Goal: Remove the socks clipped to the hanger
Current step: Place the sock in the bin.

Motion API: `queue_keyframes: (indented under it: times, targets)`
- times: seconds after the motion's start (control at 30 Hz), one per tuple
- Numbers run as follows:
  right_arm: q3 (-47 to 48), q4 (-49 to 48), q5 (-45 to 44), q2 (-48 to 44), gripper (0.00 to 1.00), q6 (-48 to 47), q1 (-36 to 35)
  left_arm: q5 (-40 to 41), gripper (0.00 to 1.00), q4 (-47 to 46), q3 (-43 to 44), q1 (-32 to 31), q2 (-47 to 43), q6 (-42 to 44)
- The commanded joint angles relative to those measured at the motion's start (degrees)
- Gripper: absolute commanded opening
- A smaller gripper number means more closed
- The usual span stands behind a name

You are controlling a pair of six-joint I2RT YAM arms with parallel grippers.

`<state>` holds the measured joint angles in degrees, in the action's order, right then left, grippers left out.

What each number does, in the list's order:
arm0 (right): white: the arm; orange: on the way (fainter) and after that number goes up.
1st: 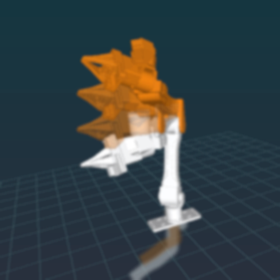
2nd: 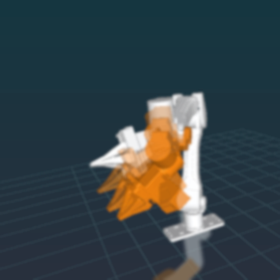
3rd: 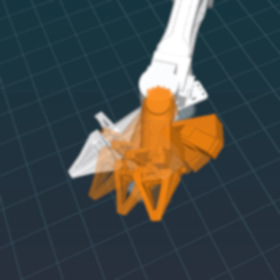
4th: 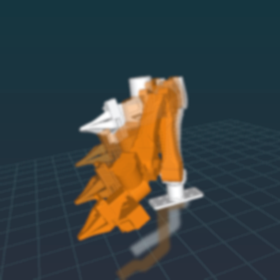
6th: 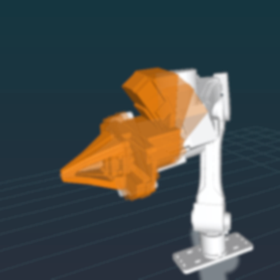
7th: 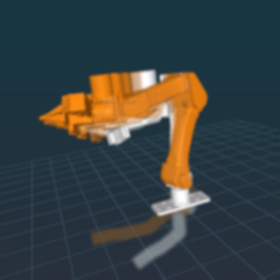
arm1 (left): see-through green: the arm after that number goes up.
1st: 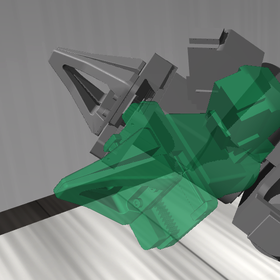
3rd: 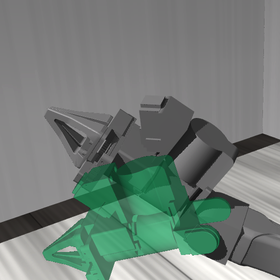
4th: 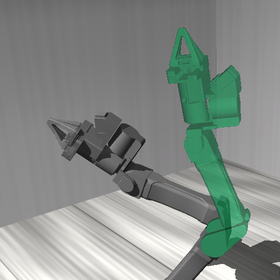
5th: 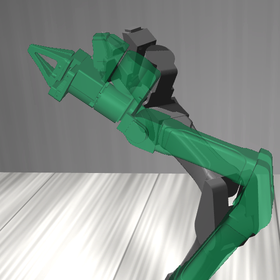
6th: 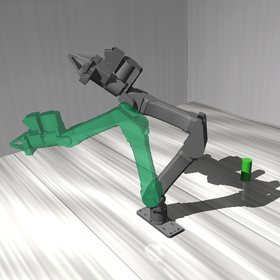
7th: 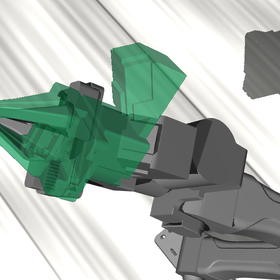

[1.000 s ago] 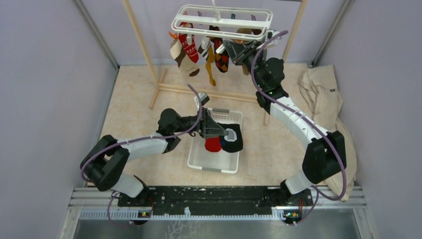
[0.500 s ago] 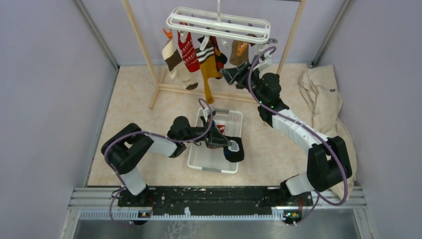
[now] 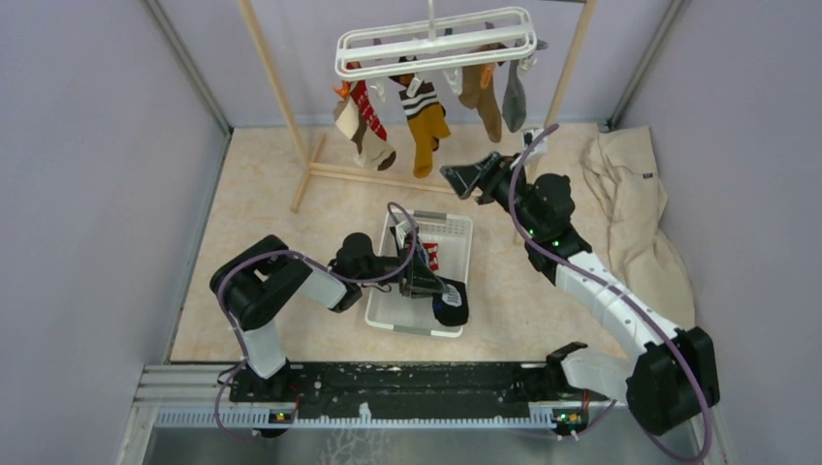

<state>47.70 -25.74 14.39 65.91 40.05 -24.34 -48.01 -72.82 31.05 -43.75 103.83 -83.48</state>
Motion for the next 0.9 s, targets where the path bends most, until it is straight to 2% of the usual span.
queue_keyframes:
  times: [0.0, 0.17, 0.2, 0.27, 0.3, 0.33, 0.47, 0.6, 0.87]
  targets:
    - [-3.91, 3.71, 0.46, -7.01, 0.77, -1.22, -0.1, 0.39, 0.32, 5.78, -0.56, -0.22, 0.17, 7.85]
    - [-8.14, 9.33, 0.22, -13.88, 0.77, -1.89, -0.09, 2.96, 0.51, 23.89, 1.06, -0.02, -3.3, 20.39]
    - [-8.71, 10.03, 0.16, -14.58, 0.77, -2.05, -0.09, 3.87, 0.58, 27.61, 1.53, -0.02, -4.42, 22.23]
    - [-9.47, 12.15, -0.08, -16.42, 0.77, -2.51, -0.09, 6.41, 0.79, 37.51, 3.62, -0.02, -7.03, 28.18]
    - [-9.5, 13.18, -0.25, -17.0, 0.77, -2.87, -0.1, 7.96, 0.95, 43.41, 5.05, -0.1, -8.51, 32.55]
    - [-9.35, 14.1, -0.46, -17.26, 0.77, -3.33, -0.1, 10.31, 0.98, 48.94, 6.35, -0.15, -10.08, 35.4]
    - [-7.87, 16.76, -1.65, -16.78, 0.77, -5.22, -0.1, 18.93, 0.99, 65.82, 11.66, -0.2, -16.74, 43.62]
    - [-5.31, 17.65, -3.59, -14.47, 0.77, -7.44, -0.54, 25.74, 0.99, 76.61, 16.15, -0.17, -22.54, 47.81]
    - [2.72, 19.93, -8.08, -7.36, 0.77, -11.97, -3.94, 38.03, 0.99, 86.63, 19.77, -0.13, -27.51, 52.56]
